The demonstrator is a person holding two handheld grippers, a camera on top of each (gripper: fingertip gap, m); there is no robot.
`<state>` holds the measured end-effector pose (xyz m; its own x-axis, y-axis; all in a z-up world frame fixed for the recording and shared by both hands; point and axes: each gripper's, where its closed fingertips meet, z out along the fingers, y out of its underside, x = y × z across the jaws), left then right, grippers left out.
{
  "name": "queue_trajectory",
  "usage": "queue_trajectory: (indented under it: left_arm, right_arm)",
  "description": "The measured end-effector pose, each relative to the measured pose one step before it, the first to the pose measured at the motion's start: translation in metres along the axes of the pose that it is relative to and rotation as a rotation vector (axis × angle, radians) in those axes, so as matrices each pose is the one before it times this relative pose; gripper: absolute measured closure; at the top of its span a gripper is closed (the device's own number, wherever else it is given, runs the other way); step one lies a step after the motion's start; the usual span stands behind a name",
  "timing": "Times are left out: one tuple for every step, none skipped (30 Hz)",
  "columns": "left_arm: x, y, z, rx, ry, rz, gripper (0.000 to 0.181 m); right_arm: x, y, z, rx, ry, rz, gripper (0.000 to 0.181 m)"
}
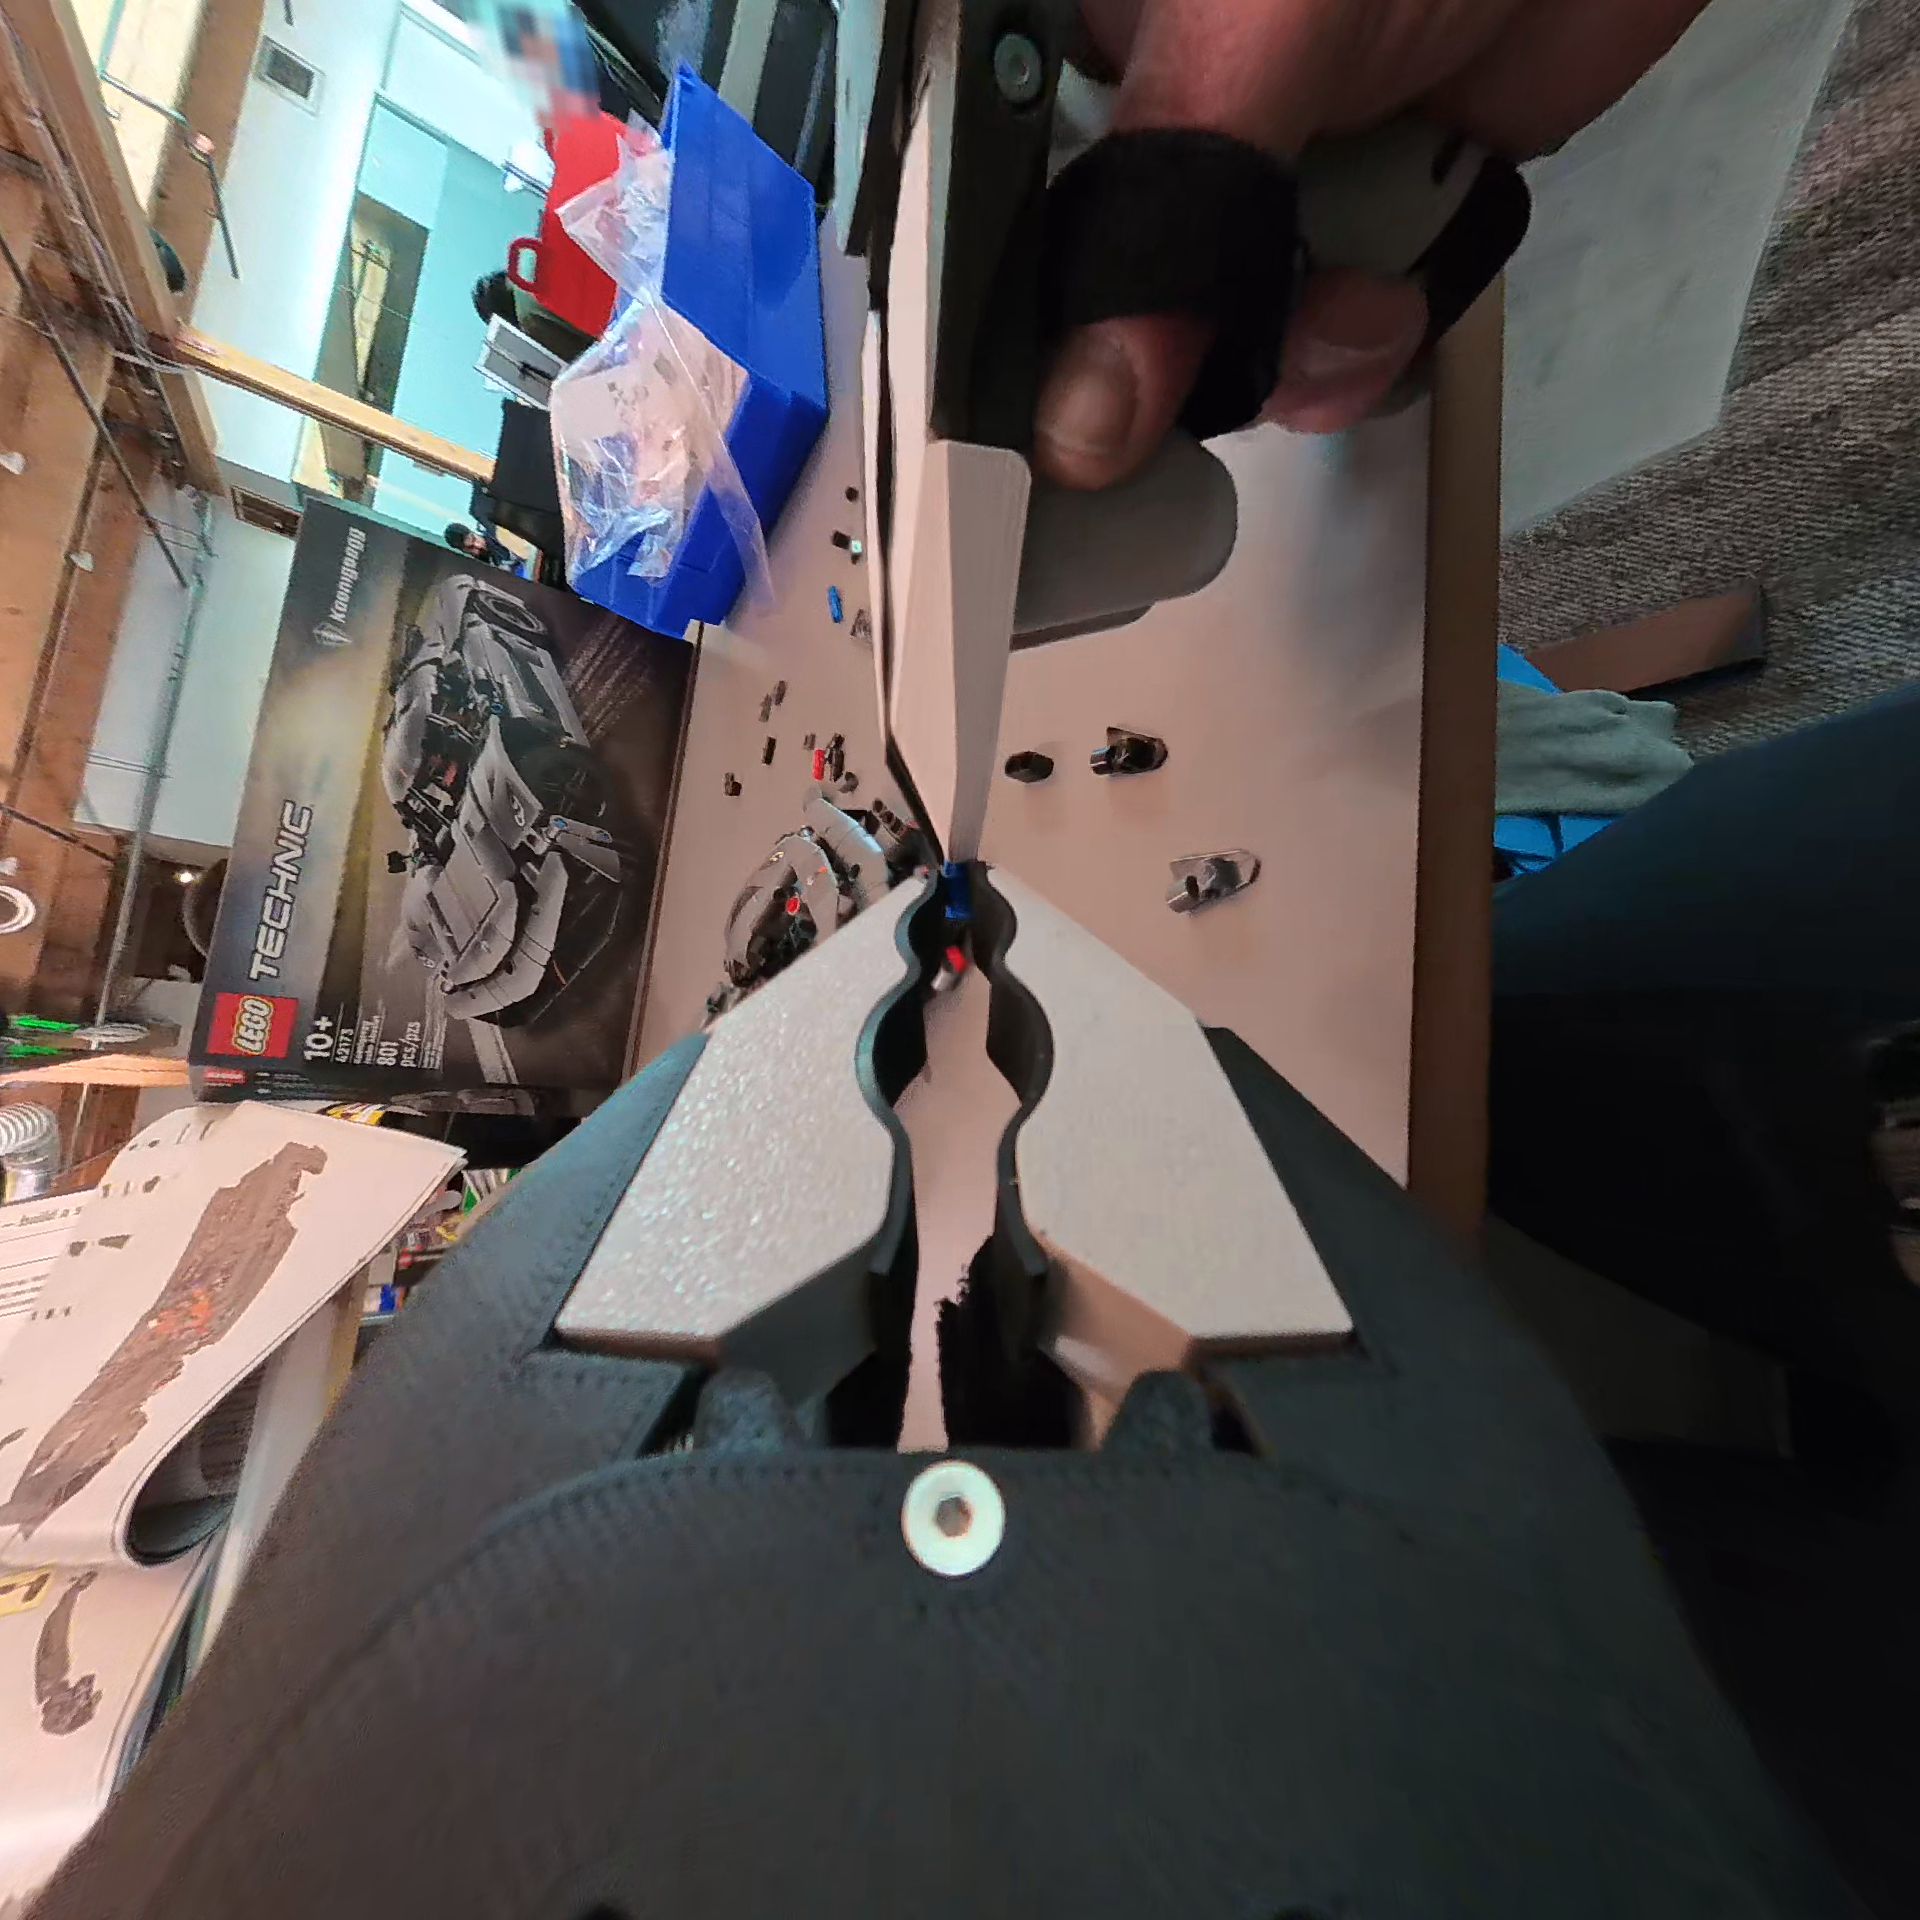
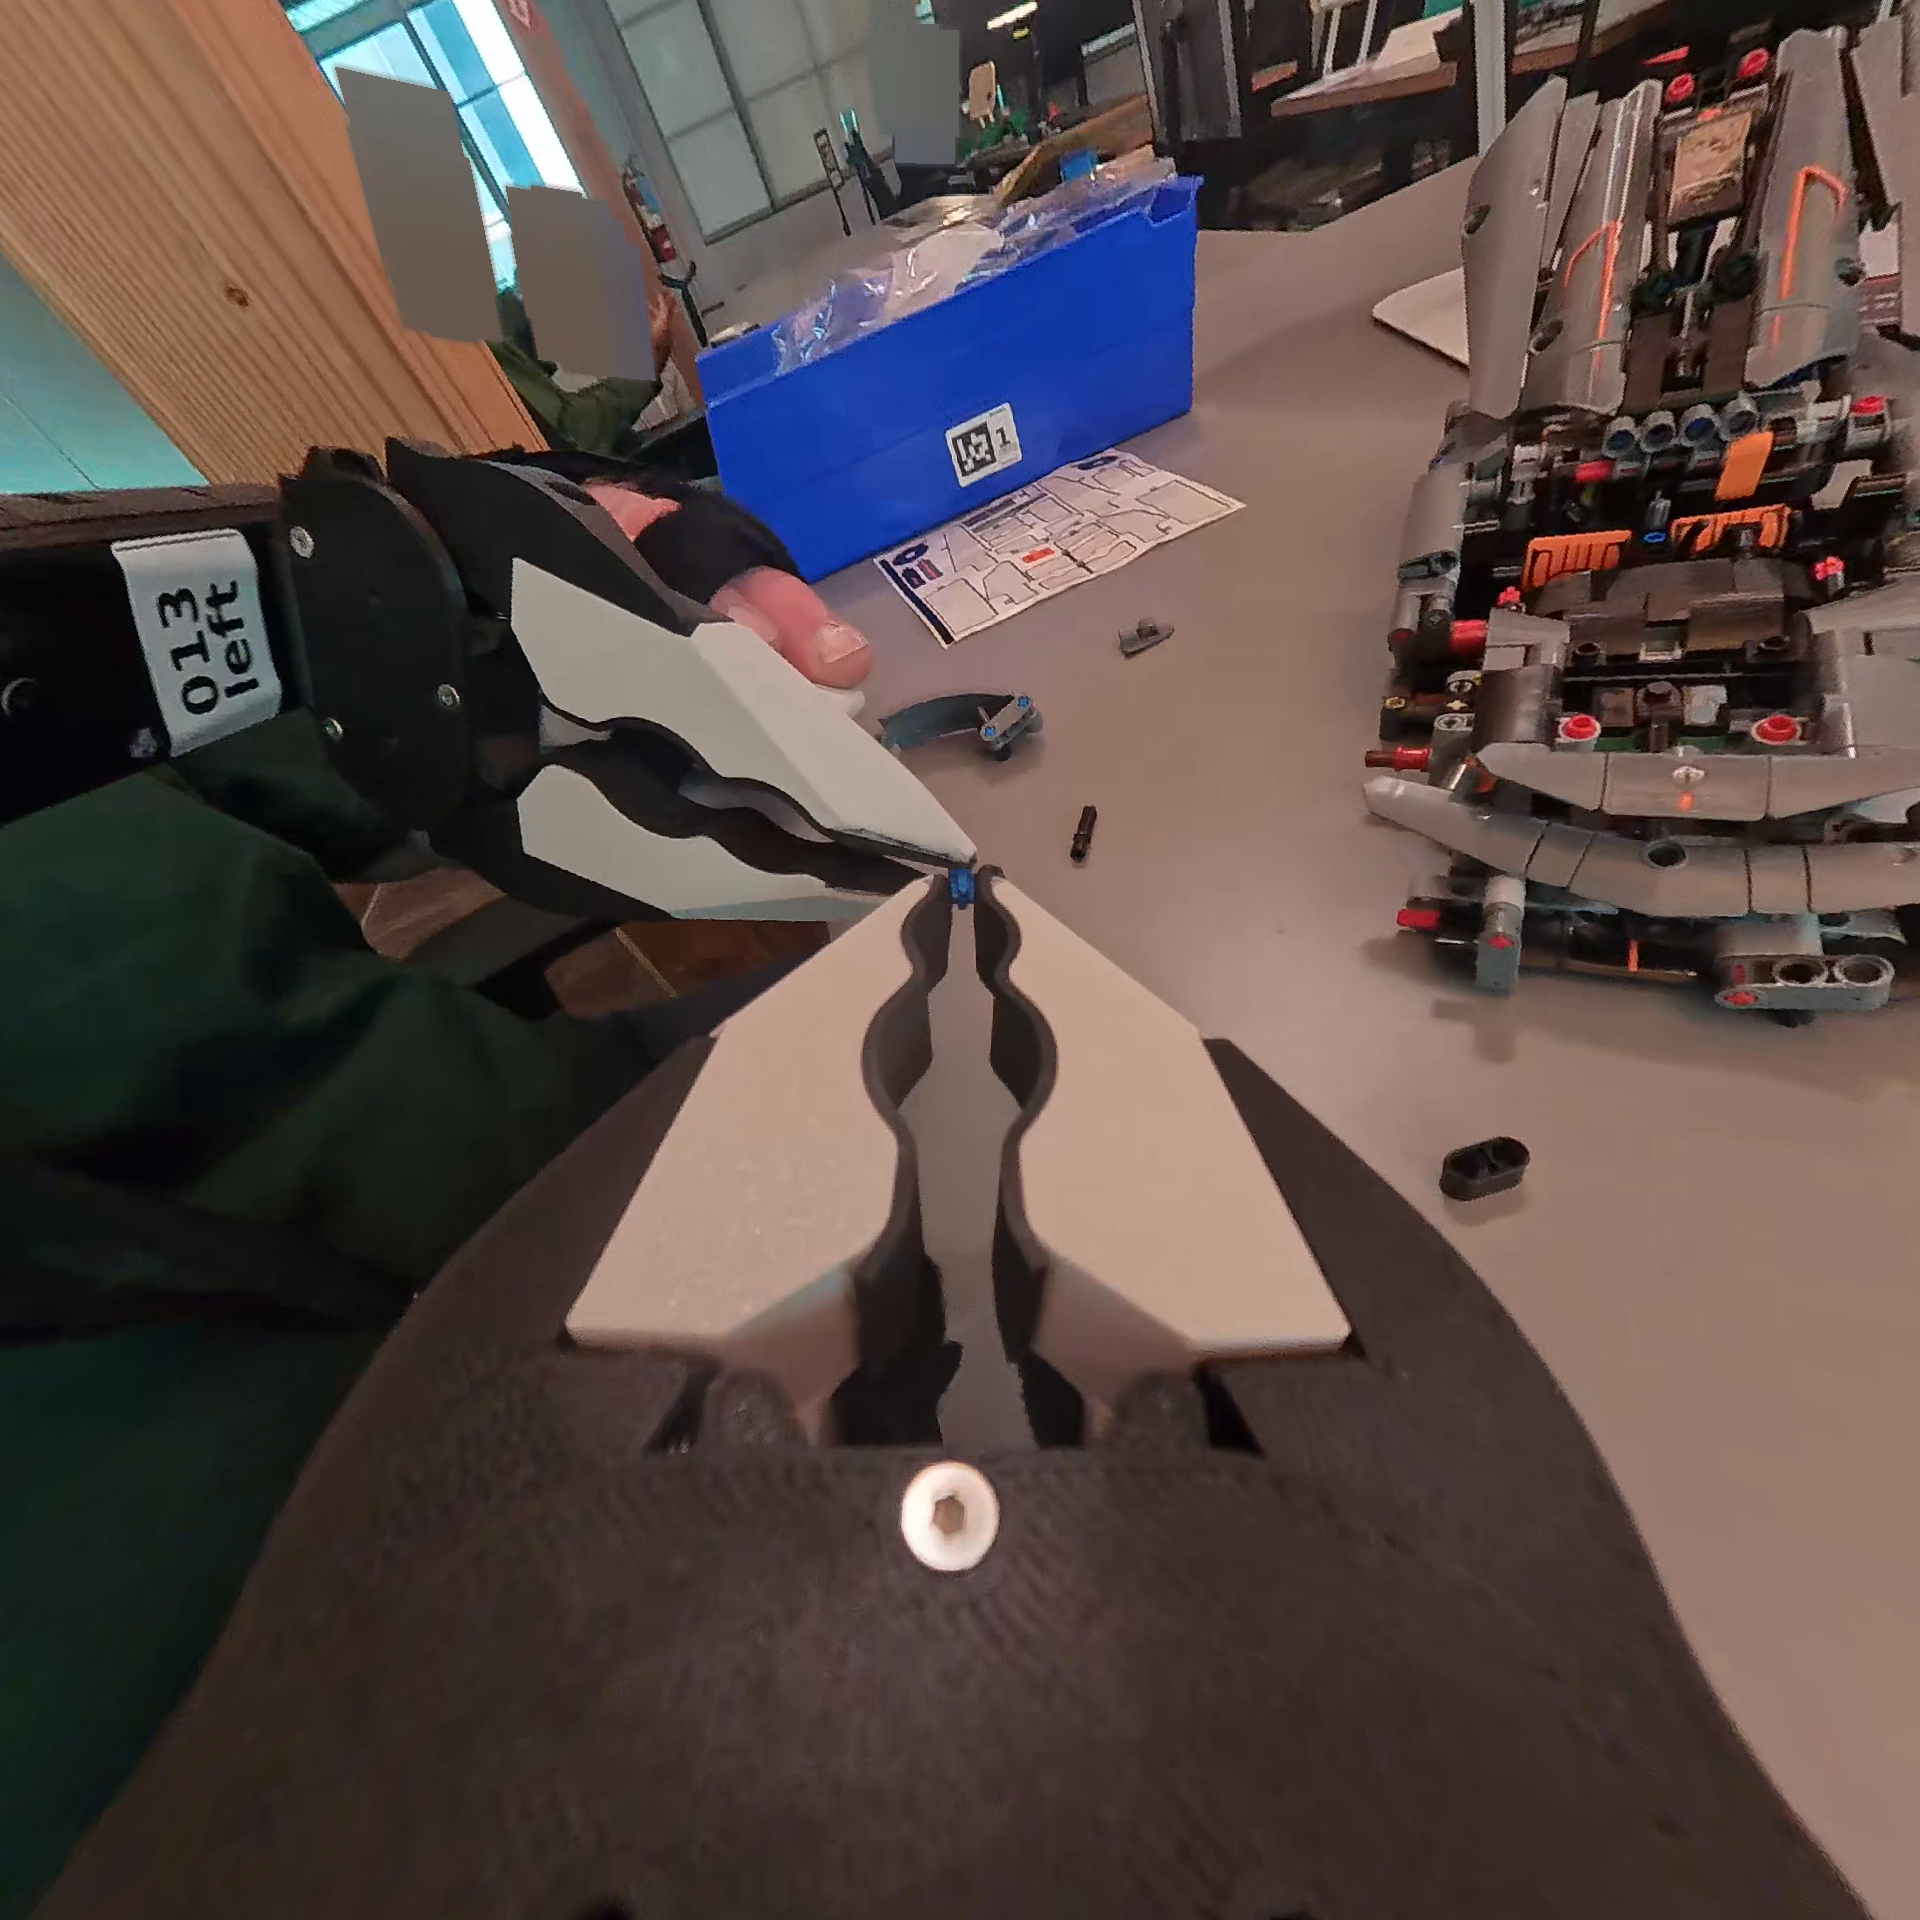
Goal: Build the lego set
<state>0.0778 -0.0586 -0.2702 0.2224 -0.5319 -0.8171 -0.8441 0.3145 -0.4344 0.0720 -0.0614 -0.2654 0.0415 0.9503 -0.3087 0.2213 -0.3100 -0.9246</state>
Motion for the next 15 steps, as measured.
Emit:
queue_trajectory:
  left_arm:
    - [-0.00138,-0.00132,-0.00111,0.0155,-0.0038,-0.0080,0.179]
    - [-0.00098,-0.00108,-0.00132,0.0114,-0.0009,-0.0010,0.178]
    - [-0.00123,0.00024,-0.00118,0.0009,-0.0041,0.0055,0.179]
    - [-0.00111,0.00133,-0.00035,-0.0044,-0.0025,0.0055,0.178]
    - [-0.00032,0.00245,0.00044,-0.0085,0.0059,-0.0016,0.177]
    - [0.00019,0.00273,0.00049,-0.0077,0.0126,-0.0109,0.176]
    - [0.00034,0.00036,-0.00001,0.0090,0.0144,-0.0149,0.175]
    - [0.00029,0.00058,0.00035,0.0034,0.0129,-0.0132,0.174]
    - [-0.00033,0.00051,0.00033,-0.0009,0.0048,-0.0029,0.173]
    - [0.00036,-0.00119,-0.00028,0.0094,0.0034,0.0075,0.176]
    - [0.00028,-0.00145,-0.00005,0.0081,0.0017,0.0030,0.176]
    - [0.00173,-0.00044,0.00061,0.0007,0.0096,0.0023,0.176]
    - [0.00061,0.00075,0.00103,-0.0067,-0.0006,0.0062,0.176]
    - [-0.00028,0.00058,0.00070,-0.0038,-0.0066,0.0068,0.178]
    - [0.00067,0.00037,0.00060,-0.0021,0.0024,-0.0001,0.178]
  right_arm:
    - [-0.00110,-0.00165,-0.00087,0.0109,-0.0146,0.0078,0.179]
    - [-0.00127,-0.00096,-0.00048,0.0052,-0.0177,0.0082,0.179]
    - [-0.00015,-0.00089,-0.00028,0.0041,-0.0071,0.0011,0.179]
    - [0.00103,-0.00036,-0.00029,-0.0011,0.0023,-0.0053,0.179]
    - [0.00000,0.00017,-0.00018,-0.0062,-0.0022,-0.0088,0.179]
    - [0.00004,-0.00022,-0.00025,-0.0040,0.0001,-0.0086,0.179]
    - [-0.00082,-0.00056,-0.00008,-0.0026,-0.0051,-0.0056,0.179]
    - [-0.00156,-0.00065,0.00017,-0.0019,-0.0095,-0.0064,0.179]
    - [-0.00018,0.00049,0.00049,-0.0094,-0.0004,-0.0063,0.179]
    - [0.00030,0.00050,0.00063,-0.0091,0.0026,-0.0068,0.179]
    - [-0.00072,-0.00039,0.00023,-0.0029,-0.0047,-0.0017,0.179]
    - [-0.00053,-0.00042,0.00015,-0.0025,-0.0035,-0.0022,0.179]
    - [0.00043,0.00016,0.00014,-0.0041,0.0040,-0.0038,0.179]
    - [0.00028,0.00069,0.00030,-0.0067,0.0037,-0.0040,0.179]
    - [-0.00002,0.00059,0.00046,-0.0049,0.0015,-0.0020,0.179]
